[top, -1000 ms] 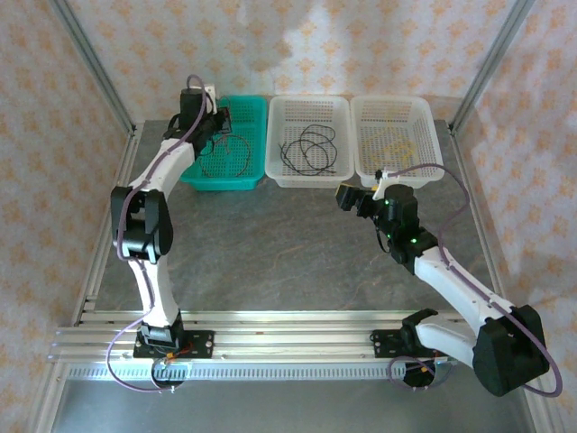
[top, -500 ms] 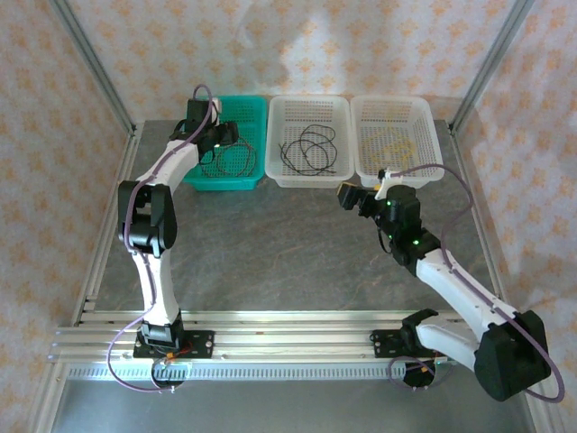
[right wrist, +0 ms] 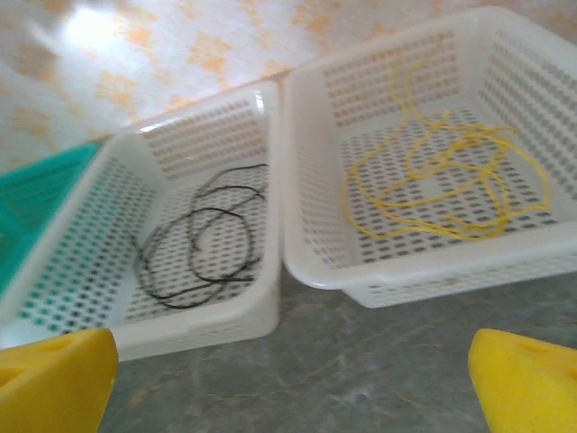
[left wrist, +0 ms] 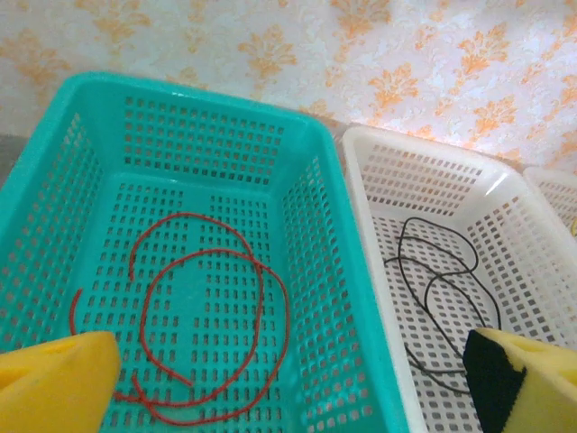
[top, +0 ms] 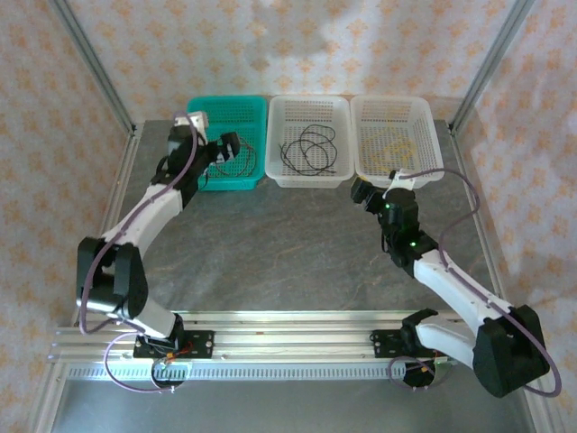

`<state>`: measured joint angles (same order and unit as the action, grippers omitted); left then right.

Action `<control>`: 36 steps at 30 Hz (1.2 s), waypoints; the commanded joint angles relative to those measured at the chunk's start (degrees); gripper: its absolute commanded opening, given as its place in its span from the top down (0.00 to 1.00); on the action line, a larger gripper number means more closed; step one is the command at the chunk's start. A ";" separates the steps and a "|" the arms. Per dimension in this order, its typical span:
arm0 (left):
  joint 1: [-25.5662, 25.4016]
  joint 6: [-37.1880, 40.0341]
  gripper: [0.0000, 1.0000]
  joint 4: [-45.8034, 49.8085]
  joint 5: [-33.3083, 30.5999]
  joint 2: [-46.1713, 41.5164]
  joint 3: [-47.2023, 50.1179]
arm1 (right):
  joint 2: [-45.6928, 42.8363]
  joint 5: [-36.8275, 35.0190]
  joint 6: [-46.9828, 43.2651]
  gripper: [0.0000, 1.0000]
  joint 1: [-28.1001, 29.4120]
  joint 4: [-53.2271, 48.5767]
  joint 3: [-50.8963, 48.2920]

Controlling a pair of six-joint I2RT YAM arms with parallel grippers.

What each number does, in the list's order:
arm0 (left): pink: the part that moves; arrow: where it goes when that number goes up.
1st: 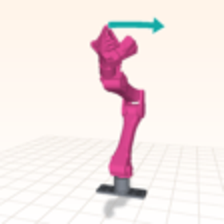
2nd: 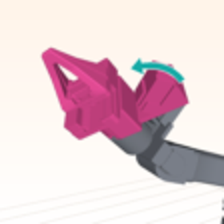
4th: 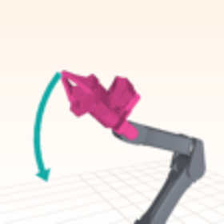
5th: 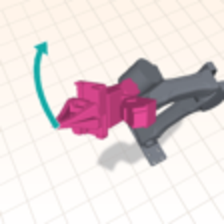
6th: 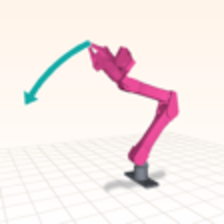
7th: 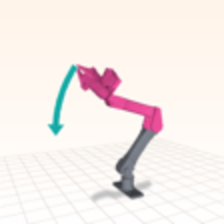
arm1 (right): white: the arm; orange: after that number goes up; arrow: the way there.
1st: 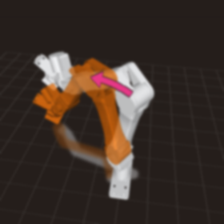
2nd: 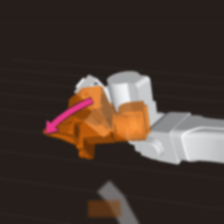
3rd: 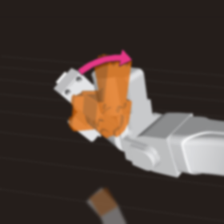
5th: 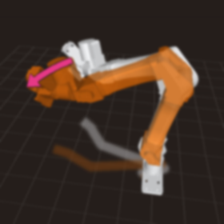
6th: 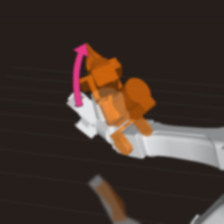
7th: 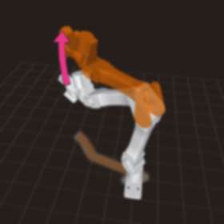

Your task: Untangle the cables

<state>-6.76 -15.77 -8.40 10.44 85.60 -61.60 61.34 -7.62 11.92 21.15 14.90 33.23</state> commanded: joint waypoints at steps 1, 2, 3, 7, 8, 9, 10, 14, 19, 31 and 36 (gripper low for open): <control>0.00 -2.59 0.01 -11.22 -3.77 -4.77 9.92 | 1.49 -7.95 -0.77 0.00 -0.40 3.92 -2.06; 0.00 -2.76 0.01 -13.27 -5.02 -6.93 13.33 | 1.54 -8.51 -0.85 0.00 -0.52 5.21 -2.85; 0.00 -2.86 0.01 -14.93 -6.40 -8.74 16.14 | 1.59 -9.19 -1.18 0.00 -0.58 6.73 -3.71; 0.00 -2.09 0.01 -21.02 -13.46 -15.26 26.80 | 1.33 -12.44 -3.96 0.00 -0.81 15.34 -9.08; 0.04 -1.79 0.01 -22.31 -15.08 -16.62 29.08 | 1.32 -12.23 -5.19 0.00 -1.16 17.15 -10.61; 0.08 -1.20 0.01 -23.33 -16.19 -17.67 30.77 | 1.47 -11.35 -6.21 0.00 -1.84 18.64 -11.69; 0.09 1.35 0.01 -25.24 -16.01 -18.40 32.93 | 1.79 -10.84 -6.71 0.00 -2.70 19.92 -12.63; 0.11 6.18 0.01 -32.07 -21.33 -20.85 40.57 | 4.32 -11.14 -7.20 0.00 -5.86 17.90 -11.56; 0.14 10.26 0.01 -37.03 -24.55 -22.63 46.82 | 5.04 -12.86 -12.37 0.00 -7.11 21.99 -13.73; 0.09 15.86 0.00 -51.00 -24.58 -18.83 54.75 | 7.93 -15.23 -6.54 0.00 -10.90 32.15 -20.59; 0.18 17.21 0.01 -57.88 -24.27 -15.18 55.19 | 9.66 -13.80 -8.82 0.00 -11.54 34.12 -20.14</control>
<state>-6.76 -0.49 -59.09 -14.00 69.08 -6.90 70.48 -21.34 4.45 10.31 45.36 12.43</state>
